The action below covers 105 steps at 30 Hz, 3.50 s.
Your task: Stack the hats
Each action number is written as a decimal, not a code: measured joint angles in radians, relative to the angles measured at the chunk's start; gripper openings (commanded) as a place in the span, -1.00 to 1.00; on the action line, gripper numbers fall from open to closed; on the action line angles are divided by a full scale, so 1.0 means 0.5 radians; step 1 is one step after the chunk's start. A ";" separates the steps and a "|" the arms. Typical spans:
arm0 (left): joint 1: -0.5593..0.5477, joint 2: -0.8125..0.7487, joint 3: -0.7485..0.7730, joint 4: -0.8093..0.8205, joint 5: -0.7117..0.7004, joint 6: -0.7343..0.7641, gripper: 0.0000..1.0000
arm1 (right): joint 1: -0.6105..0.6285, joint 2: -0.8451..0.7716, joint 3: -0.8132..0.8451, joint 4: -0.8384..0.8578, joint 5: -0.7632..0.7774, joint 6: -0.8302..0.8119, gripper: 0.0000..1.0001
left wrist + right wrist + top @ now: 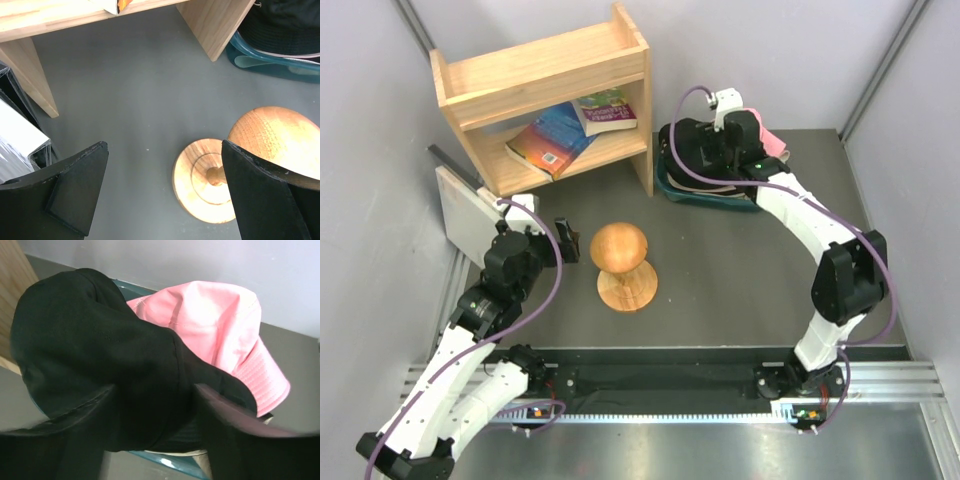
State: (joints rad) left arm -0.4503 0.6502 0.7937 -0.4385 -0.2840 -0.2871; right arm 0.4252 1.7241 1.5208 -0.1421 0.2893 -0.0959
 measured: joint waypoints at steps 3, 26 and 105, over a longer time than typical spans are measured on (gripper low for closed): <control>0.000 0.001 0.000 -0.012 -0.002 0.004 0.98 | 0.000 0.012 -0.002 0.013 -0.003 -0.057 -0.62; 0.000 -0.014 -0.014 -0.047 -0.027 0.007 0.98 | 0.399 -1.012 -0.033 -0.050 -0.174 0.159 -1.00; 0.072 0.220 0.192 0.201 0.370 0.034 0.98 | 0.005 -1.158 -0.674 -0.365 -0.065 0.655 0.99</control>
State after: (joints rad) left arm -0.4145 0.7605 0.8894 -0.3382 -0.0990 -0.2699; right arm 0.4274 1.1450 1.1839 -0.3248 0.2569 0.2317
